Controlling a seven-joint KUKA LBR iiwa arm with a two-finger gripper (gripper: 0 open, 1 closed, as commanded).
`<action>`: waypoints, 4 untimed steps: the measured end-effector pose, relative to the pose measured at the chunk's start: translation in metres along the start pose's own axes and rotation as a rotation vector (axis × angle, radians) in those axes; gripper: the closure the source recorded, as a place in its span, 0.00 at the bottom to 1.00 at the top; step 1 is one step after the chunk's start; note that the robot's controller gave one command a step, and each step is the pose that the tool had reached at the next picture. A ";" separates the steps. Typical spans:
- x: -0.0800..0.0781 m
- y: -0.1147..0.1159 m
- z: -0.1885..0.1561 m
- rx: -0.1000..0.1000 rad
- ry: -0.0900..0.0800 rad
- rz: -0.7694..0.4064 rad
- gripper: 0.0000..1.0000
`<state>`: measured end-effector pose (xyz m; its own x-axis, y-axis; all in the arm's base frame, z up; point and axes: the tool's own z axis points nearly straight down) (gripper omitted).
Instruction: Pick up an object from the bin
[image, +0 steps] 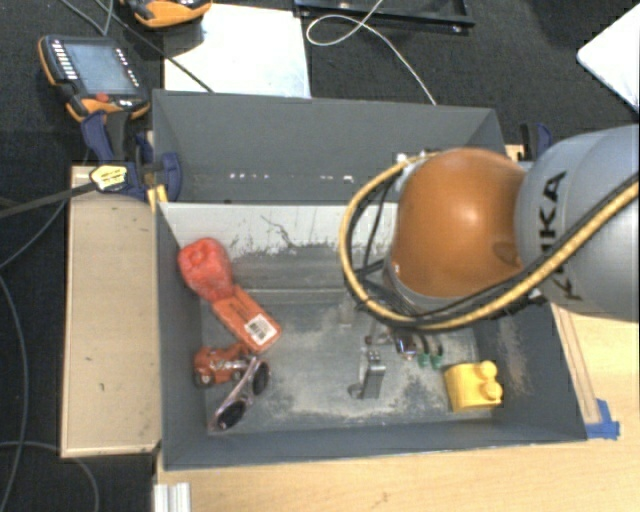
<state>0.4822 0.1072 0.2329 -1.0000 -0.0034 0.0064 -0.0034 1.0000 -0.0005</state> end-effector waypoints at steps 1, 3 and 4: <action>-0.002 -0.001 -0.004 -0.002 -0.009 0.006 0.00; -0.044 0.099 0.045 -0.002 -0.007 0.141 0.00; -0.029 0.111 0.103 -0.006 -0.014 0.078 0.00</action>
Offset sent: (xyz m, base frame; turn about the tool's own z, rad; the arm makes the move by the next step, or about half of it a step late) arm 0.0679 0.0688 -0.0791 0.1280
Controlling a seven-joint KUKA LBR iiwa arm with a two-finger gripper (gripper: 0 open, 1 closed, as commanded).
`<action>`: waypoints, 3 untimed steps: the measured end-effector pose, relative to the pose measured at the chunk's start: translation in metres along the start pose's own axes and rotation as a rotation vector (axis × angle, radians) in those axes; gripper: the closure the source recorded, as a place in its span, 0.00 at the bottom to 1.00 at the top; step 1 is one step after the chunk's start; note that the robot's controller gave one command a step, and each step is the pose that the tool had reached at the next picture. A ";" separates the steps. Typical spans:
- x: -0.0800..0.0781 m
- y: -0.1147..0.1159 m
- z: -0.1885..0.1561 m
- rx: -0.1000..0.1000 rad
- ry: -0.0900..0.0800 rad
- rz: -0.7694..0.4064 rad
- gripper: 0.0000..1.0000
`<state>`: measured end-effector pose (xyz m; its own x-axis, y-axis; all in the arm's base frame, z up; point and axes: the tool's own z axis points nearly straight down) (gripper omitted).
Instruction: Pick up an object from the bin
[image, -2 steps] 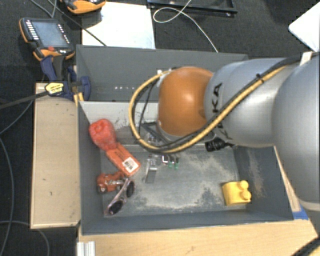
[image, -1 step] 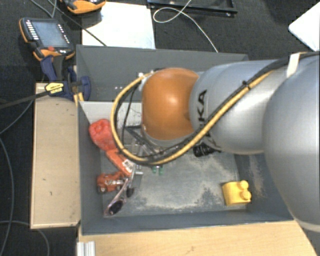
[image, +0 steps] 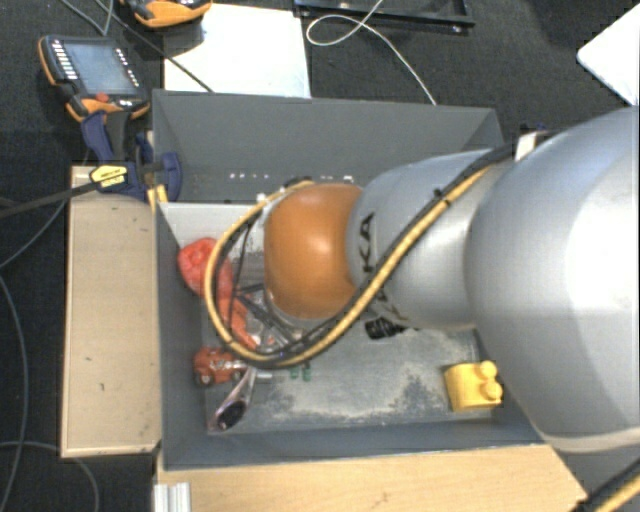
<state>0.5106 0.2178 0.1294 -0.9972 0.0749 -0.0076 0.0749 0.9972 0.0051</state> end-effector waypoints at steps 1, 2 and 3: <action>0.006 0.032 0.024 0.002 0.006 0.101 0.00; 0.012 0.026 0.059 -0.001 -0.002 0.152 1.00; 0.012 0.026 0.059 -0.001 -0.002 0.152 1.00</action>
Offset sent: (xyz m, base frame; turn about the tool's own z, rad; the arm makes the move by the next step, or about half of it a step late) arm -0.0108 0.0282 -0.0594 0.1477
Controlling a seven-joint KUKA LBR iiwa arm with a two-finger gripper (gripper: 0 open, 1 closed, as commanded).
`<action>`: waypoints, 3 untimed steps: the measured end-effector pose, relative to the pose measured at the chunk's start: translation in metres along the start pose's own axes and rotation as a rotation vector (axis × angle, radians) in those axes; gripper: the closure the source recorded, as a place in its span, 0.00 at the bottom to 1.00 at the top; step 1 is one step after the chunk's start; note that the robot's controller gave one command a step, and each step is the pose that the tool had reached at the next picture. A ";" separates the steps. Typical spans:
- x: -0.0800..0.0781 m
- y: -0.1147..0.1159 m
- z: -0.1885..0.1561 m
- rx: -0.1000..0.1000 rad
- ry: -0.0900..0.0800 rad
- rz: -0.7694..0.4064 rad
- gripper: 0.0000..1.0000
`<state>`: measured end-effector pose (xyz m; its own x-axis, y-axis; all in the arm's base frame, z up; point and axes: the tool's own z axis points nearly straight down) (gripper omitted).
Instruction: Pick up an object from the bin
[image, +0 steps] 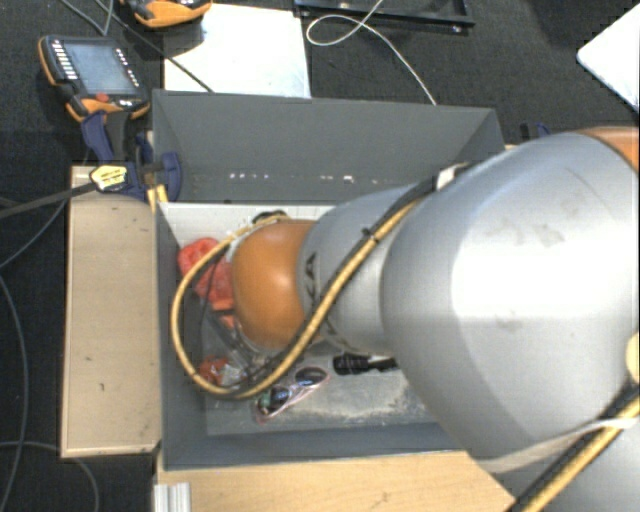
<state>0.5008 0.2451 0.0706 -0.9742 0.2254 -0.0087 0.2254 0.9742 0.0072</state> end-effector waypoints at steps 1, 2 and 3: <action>-0.041 0.014 -0.004 0.001 -0.001 0.041 1.00; -0.034 -0.007 -0.021 0.000 0.000 0.053 1.00; -0.052 0.016 -0.106 -0.004 -0.006 0.118 1.00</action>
Offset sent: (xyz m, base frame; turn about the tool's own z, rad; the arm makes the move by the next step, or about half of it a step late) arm 0.0315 -0.0136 0.0200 0.0503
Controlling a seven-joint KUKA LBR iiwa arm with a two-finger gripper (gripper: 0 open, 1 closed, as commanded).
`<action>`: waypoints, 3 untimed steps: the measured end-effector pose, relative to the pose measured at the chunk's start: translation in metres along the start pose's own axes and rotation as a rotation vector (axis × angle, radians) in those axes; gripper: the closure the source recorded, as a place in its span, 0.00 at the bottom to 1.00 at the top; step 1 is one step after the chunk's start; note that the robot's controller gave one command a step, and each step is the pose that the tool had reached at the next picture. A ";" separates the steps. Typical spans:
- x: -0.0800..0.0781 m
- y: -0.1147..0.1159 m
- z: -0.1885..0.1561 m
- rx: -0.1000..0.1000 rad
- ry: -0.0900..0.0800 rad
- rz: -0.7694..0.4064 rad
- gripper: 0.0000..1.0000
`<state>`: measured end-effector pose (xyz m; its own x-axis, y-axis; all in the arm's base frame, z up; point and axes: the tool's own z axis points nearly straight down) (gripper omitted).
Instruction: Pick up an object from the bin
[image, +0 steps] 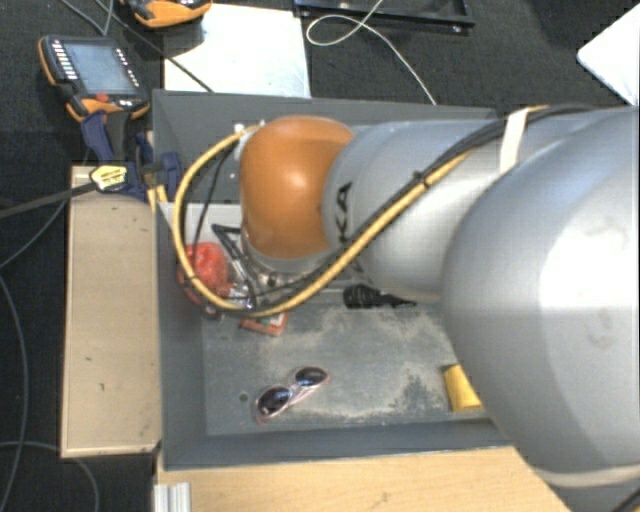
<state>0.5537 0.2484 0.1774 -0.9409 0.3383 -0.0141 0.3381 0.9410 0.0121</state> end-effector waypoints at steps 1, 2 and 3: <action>0.013 -0.019 0.039 0.007 0.009 0.016 1.00; -0.040 -0.066 0.062 0.000 0.001 -0.311 1.00; -0.047 -0.076 0.066 0.001 0.000 -0.346 1.00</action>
Offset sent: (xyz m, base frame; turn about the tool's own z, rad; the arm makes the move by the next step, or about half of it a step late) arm 0.0242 -0.0925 -0.0692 -0.3783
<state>0.5739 0.1616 0.1108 -0.9998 -0.0008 -0.0174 -0.0009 1.0000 0.0055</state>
